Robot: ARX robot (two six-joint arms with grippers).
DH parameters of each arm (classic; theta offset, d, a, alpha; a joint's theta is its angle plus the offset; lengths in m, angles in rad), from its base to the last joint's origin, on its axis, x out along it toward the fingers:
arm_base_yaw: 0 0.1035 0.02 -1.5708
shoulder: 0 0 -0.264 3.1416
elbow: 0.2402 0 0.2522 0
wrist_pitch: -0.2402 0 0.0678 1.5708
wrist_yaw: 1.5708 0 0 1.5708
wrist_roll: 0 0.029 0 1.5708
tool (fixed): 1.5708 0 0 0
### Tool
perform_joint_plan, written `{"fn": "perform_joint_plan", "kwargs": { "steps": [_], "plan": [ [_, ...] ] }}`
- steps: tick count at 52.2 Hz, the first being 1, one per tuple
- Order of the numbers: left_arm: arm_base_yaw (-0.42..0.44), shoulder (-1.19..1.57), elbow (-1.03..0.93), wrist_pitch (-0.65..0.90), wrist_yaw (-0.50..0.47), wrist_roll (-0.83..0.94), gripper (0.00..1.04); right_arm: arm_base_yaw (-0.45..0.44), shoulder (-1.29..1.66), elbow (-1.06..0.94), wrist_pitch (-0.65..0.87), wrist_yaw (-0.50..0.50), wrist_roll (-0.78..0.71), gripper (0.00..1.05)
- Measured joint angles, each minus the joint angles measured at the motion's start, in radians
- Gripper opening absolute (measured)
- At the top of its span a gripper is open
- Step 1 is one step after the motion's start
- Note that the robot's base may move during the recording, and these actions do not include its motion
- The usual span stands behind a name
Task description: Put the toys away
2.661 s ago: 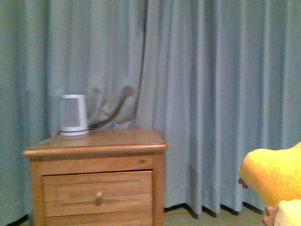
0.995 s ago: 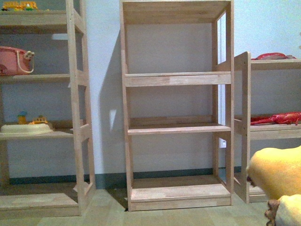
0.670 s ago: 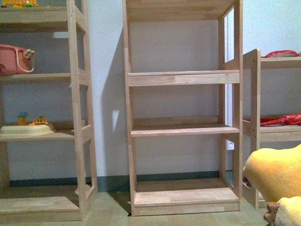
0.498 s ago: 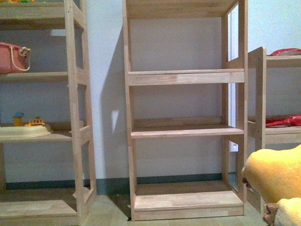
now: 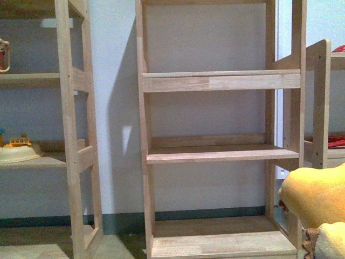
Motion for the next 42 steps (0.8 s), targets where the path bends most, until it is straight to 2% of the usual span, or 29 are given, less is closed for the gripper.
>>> {"fn": "perform_joint_plan", "kwargs": {
  "steps": [42],
  "plan": [
    [0.000,0.000,0.000,0.000,0.000,0.000,0.98,0.000,0.000,0.000,0.000,0.000,0.000,0.08]
  ]
}}
